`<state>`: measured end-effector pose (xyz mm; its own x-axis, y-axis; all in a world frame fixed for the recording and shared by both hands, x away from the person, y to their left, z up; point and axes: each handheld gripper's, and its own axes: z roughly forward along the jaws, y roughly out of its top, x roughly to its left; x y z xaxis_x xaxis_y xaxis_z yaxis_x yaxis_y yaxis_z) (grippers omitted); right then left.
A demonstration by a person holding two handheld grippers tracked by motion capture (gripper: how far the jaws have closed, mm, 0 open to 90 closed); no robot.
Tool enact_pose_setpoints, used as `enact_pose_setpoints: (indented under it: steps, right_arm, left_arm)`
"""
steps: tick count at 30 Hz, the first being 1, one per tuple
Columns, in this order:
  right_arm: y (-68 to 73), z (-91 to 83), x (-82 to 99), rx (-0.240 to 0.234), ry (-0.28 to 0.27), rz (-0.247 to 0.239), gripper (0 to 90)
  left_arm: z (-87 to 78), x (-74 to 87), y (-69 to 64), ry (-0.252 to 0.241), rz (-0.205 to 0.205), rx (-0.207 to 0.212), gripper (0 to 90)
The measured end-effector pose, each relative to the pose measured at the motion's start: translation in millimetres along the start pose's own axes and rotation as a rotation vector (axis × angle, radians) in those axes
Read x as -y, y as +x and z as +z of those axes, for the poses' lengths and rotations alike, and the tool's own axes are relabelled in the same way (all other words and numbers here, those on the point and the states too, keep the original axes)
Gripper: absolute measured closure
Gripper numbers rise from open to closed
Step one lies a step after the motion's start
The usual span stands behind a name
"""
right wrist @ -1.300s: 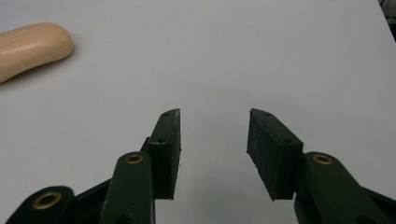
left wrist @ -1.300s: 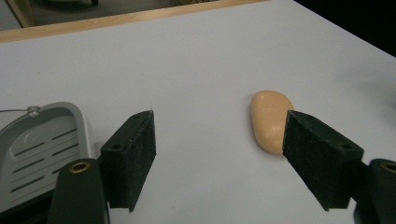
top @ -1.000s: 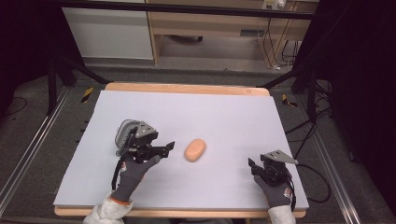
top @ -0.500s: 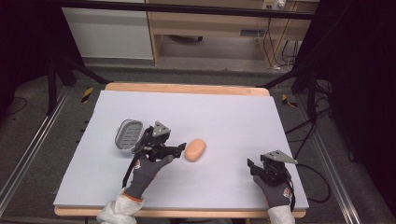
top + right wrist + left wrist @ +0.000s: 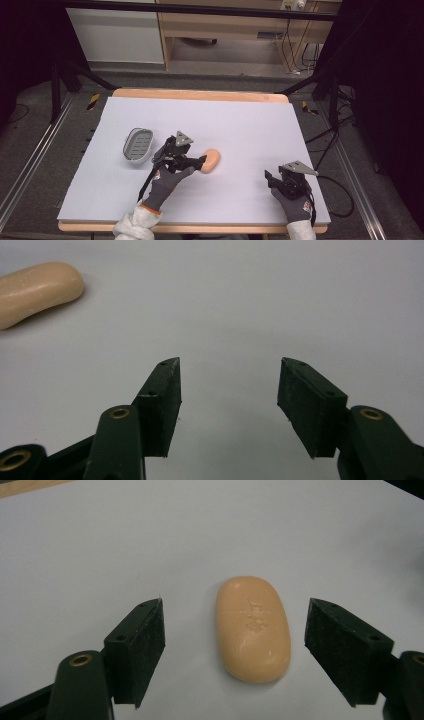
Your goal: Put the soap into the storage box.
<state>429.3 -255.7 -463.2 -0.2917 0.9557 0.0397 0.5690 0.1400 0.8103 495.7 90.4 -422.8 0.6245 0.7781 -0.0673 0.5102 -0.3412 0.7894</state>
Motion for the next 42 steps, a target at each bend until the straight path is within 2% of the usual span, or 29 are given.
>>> enact_pose_setpoints:
  steps: [14, 37, 42]
  right_arm:
    - [0.8, 0.9, -0.2, 0.002, 0.002, -0.008, 43.6]
    - [0.3, 2.0, -0.1, -0.011, 0.015, -0.005, 45.8]
    - [0.1, 2.1, -0.1, -0.014, 0.018, -0.001, 46.2]
  left_arm:
    - [23.5, -1.7, -12.0, 0.045, 0.04, 0.012, 24.0]
    - [56.3, 0.5, -15.6, 0.131, 0.049, 0.008, 25.2]
    - [64.0, 3.6, -18.3, 0.152, 0.064, -0.001, 25.6]
